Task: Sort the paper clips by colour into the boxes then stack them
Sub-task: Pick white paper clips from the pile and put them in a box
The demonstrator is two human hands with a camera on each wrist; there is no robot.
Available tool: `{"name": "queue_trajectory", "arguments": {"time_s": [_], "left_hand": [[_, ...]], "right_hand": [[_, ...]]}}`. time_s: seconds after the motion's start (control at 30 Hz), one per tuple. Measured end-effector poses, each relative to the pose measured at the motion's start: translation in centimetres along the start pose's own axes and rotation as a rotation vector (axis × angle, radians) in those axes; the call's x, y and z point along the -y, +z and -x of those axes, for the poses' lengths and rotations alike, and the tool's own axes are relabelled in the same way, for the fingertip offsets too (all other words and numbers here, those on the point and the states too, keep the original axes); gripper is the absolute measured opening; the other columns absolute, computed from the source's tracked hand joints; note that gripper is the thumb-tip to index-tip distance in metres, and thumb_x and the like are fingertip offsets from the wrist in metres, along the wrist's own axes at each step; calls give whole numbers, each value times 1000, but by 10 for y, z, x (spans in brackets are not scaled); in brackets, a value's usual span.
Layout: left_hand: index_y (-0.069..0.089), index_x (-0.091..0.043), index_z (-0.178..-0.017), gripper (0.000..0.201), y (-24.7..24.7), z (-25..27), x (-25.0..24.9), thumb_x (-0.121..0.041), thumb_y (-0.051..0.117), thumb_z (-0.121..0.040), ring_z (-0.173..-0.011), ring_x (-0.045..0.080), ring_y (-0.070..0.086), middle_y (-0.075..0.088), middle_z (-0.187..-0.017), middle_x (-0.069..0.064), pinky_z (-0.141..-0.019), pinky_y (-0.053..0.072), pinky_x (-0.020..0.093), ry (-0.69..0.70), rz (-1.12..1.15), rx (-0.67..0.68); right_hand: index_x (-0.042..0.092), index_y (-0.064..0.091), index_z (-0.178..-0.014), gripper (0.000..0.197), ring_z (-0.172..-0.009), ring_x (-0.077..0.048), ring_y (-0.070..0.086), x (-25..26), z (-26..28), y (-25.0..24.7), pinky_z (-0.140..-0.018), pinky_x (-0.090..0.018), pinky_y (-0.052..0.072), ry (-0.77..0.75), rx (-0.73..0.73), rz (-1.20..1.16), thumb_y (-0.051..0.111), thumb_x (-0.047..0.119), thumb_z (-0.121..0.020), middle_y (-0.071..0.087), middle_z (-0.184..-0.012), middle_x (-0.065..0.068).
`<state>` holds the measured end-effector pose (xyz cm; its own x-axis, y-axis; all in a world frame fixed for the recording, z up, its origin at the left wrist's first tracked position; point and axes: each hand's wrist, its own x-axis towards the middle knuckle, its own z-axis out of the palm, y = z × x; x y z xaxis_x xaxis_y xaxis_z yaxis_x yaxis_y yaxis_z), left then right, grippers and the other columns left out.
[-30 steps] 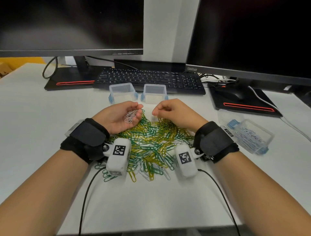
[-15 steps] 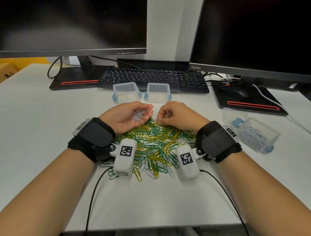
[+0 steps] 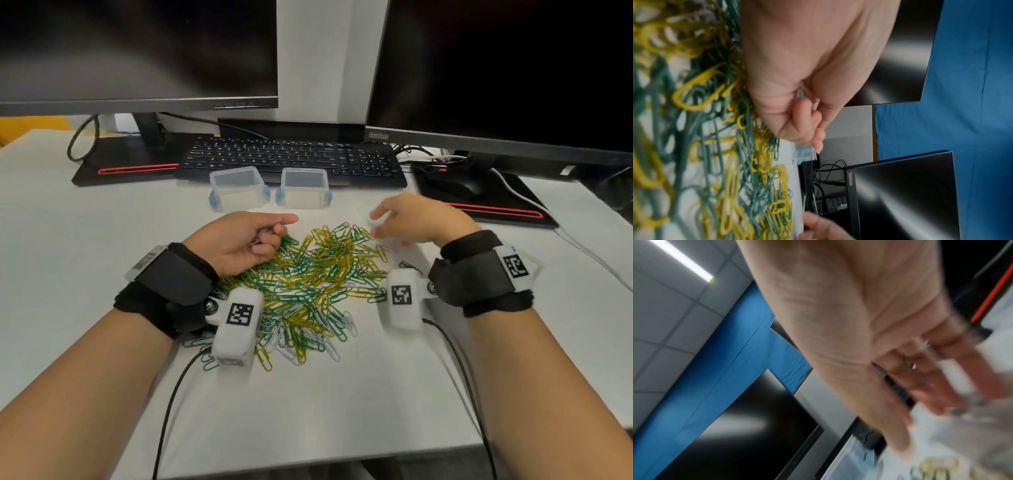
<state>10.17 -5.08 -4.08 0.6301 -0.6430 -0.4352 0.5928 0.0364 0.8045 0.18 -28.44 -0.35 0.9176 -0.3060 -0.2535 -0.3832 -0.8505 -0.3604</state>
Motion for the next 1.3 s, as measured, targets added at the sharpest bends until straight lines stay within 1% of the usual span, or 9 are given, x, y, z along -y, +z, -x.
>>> {"name": "queue_trajectory", "arguments": {"time_s": [0.1,0.17,0.33,0.43,0.57,0.77,1.0,1.1,1.3], "left_hand": [[56,-5,-109,21,-1,-1,1,-11,38,-100,-41,2,29,41,-62,-3,-32,20,11,1,-12,-17],[56,-5,-108,20,-1,-1,1,-12,39,-100,-41,2,30,42,-62,-3,-32,20,11,-5,-18,-17],[57,-6,-106,18,0,-1,3,-12,41,-99,-41,2,30,43,-63,-3,-32,20,11,-19,-58,-12],[57,-5,-104,17,3,0,3,-13,43,-98,-41,2,30,44,-65,-2,-32,20,10,-22,-113,12],[56,-6,-103,15,2,-1,2,-15,45,-97,-40,1,30,43,-64,-3,-31,21,10,-25,-135,17],[57,-6,-99,14,1,0,1,-14,45,-97,-42,2,29,42,-63,-3,-31,20,11,-29,-139,9],[58,-10,-85,5,3,7,-3,-10,60,-90,-40,4,19,26,-52,-7,-30,13,13,32,-443,-88],[64,-7,-91,8,0,12,-6,-12,66,-86,-41,6,23,34,-49,-7,-34,17,14,50,-723,-123],[70,-12,-95,18,-3,15,-6,0,67,-81,-43,7,29,43,-54,-1,-37,20,18,-17,-1004,19]], "right_hand": [[24,52,-129,59,-72,-16,69,1,5,2,-75,-32,56,67,138,43,74,46,-79,55,-112,3],[28,52,-124,61,-71,-17,71,9,5,10,-81,-38,58,14,196,-29,81,42,-72,59,-104,1],[17,60,-94,16,-53,-7,65,33,2,37,-60,-21,53,-224,121,-89,72,13,-84,61,-96,1],[4,66,-94,6,-58,-8,66,40,1,42,-59,-18,51,-324,161,-360,65,4,-88,66,-89,-4],[3,63,-95,16,-79,-17,65,43,2,36,-78,-28,58,-362,198,-895,52,-7,-92,66,-96,-15],[7,58,-91,24,-92,-26,66,33,2,20,-93,-41,51,-303,167,-1167,43,-12,-92,69,-100,-17],[3,62,-96,22,-94,-22,65,24,-3,20,-89,-33,55,-268,162,-1064,46,-12,-91,66,-107,-20],[9,64,-94,25,-92,-19,67,20,-7,22,-91,-35,52,-225,87,-870,49,-11,-89,70,-103,-14],[5,68,-101,19,-76,-16,61,15,-8,26,-75,-27,55,-181,26,-593,58,-4,-89,67,-89,-6]]}}
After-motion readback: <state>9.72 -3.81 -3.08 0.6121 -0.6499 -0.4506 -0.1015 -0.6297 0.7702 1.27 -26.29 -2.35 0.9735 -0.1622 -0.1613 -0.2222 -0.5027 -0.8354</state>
